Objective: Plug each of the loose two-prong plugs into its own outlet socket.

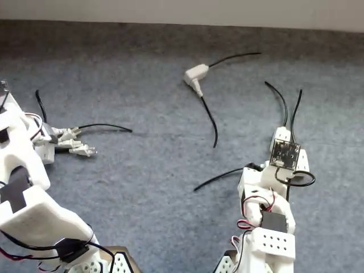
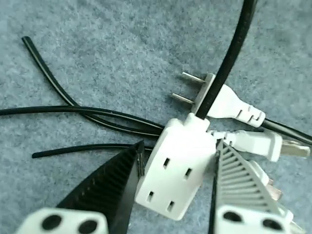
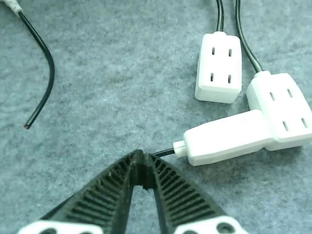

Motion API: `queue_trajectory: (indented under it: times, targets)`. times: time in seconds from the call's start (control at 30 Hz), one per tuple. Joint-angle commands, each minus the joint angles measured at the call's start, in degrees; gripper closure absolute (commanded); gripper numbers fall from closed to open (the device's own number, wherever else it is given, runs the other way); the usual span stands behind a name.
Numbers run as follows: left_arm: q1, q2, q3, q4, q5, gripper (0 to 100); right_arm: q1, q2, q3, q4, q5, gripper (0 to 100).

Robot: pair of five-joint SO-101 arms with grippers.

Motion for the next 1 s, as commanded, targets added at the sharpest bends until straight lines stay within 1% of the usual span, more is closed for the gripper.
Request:
queue_trajectory:
  times: [0.0,0.07,0.17,0.27,0.4,0.5,0.6,0.67,0.73,0.97]
  targets:
    - [3.0,-2.7,1.5,-1.2,0.1,78,0.3,0.7,1.1,-1.3,-0.4,99.0]
    - [3.9,-3.1,1.8,-1.0,0.0,85,0.3,0.7,1.1,-1.3,-0.4,99.0]
    - [4.5,-3.3,1.3,0.0,0.0,100,0.3,0.7,1.1,-1.3,-0.4,99.0]
    - [4.6,-3.3,-2.2,6.7,0.0,97,0.3,0.7,1.1,-1.3,-0.4,99.0]
    - [5.3,-3.2,-10.2,18.1,0.2,99,0.3,0.7,1.1,-1.4,-0.4,99.0]
    - [8.8,-3.2,-15.3,25.9,0.3,99,0.3,0.7,1.1,-1.4,-0.4,99.0]
    - [13.7,-3.2,-19.3,31.7,0.3,99,0.3,0.7,1.1,-1.4,-0.4,99.0]
    - [16.8,-3.3,-21.8,34.3,0.4,99,0.3,0.7,1.1,-1.4,-0.4,99.0]
    - [20.5,-3.3,-23.4,36.1,1.9,99,0.3,0.7,1.1,-1.4,-0.4,99.0]
    - [35.8,-3.2,-23.7,36.1,8.3,99,0.5,0.7,1.1,-1.5,-0.4,99.0]
